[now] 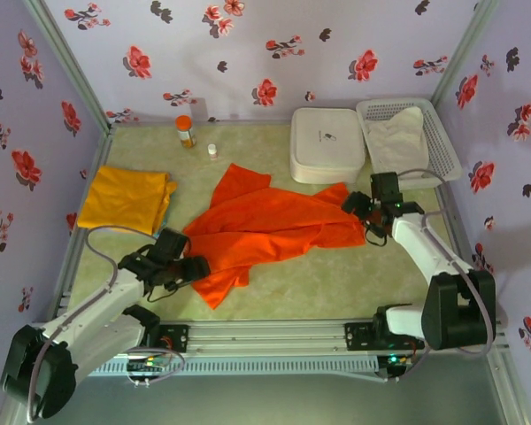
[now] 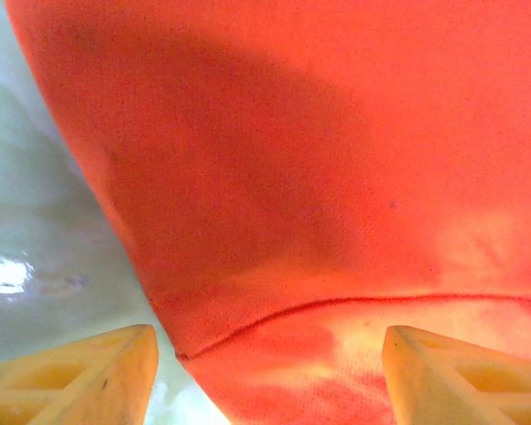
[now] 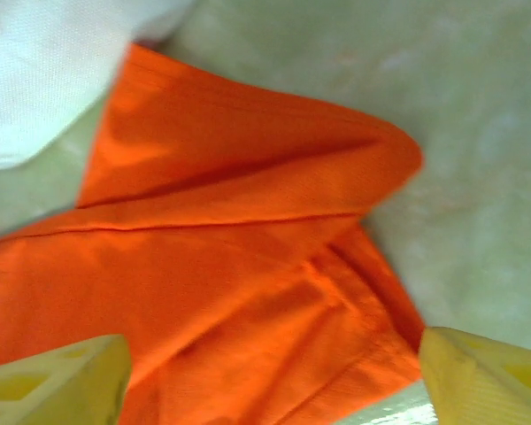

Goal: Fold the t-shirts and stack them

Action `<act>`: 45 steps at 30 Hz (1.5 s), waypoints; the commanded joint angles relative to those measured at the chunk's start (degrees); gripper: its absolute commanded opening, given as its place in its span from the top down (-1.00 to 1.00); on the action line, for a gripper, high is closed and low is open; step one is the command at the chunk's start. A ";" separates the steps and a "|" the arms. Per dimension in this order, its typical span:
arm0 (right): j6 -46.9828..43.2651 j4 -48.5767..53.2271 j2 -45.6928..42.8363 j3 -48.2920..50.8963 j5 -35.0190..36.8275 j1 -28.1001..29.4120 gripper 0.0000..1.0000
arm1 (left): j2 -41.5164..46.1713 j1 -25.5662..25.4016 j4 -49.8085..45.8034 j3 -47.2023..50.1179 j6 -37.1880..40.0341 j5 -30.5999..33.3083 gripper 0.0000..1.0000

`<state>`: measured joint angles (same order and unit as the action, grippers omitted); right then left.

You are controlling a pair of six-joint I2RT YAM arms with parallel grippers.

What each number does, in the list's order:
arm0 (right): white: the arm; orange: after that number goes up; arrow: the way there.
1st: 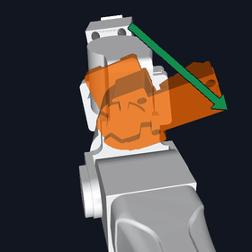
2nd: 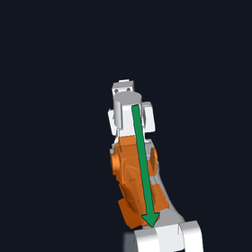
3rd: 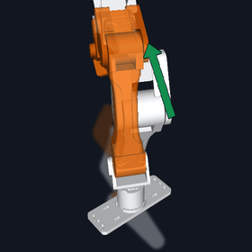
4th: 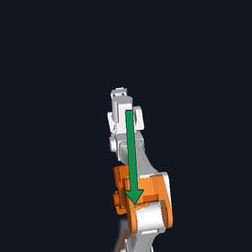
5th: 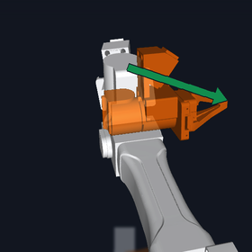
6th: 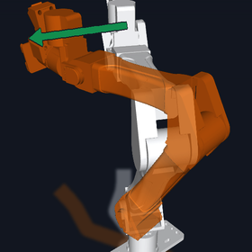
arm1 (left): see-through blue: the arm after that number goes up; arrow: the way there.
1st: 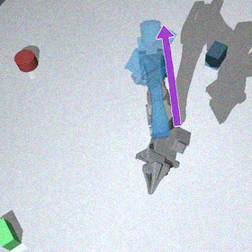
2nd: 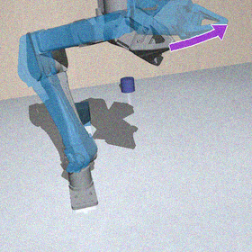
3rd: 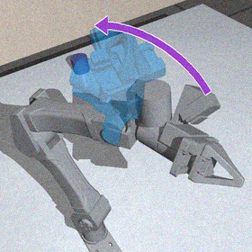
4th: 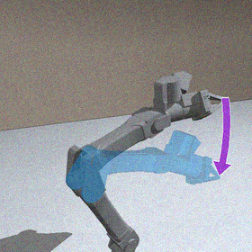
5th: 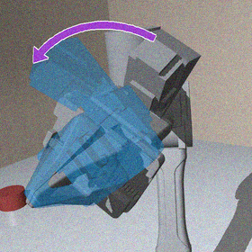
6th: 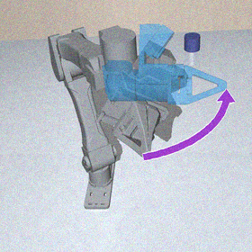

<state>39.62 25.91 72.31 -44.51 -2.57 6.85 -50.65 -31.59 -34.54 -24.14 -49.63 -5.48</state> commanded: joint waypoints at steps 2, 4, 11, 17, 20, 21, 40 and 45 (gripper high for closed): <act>2.24 -2.26 -0.83 4.40 1.65 -0.62 -0.54 | 1.28 -3.75 -0.26 2.25 -6.77 0.17 -0.32; 2.44 -2.81 0.73 5.27 0.70 -0.66 -0.51 | 1.46 -6.08 -0.64 2.48 -8.29 0.66 -0.30; 3.57 -8.15 7.38 7.56 -1.65 -0.61 -0.27 | 1.19 -15.44 0.31 4.05 -15.23 3.67 -0.31; 4.53 -11.37 11.55 8.48 -4.53 -0.45 0.01 | 0.18 -19.51 1.45 3.39 -18.06 5.23 -0.37; 4.59 -11.34 11.24 8.66 -4.64 -0.41 0.26 | -1.15 -21.55 2.98 2.70 -19.55 5.72 -0.33; 4.44 -11.15 10.94 8.69 -4.52 -0.41 0.34 | -1.78 -22.10 3.76 2.74 -19.86 6.00 -0.30; 1.26 14.04 -9.89 1.24 -5.12 -3.14 1.00 | 3.53 -4.79 -25.10 -16.40 -2.19 6.97 1.00; 2.12 18.33 -16.05 3.30 -12.10 -8.77 1.00 | 4.29 -2.57 -31.44 -20.79 -0.37 7.08 1.00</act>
<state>42.00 37.82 59.29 -42.11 -10.92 0.54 -47.51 -35.35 -58.26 -41.82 -53.39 1.93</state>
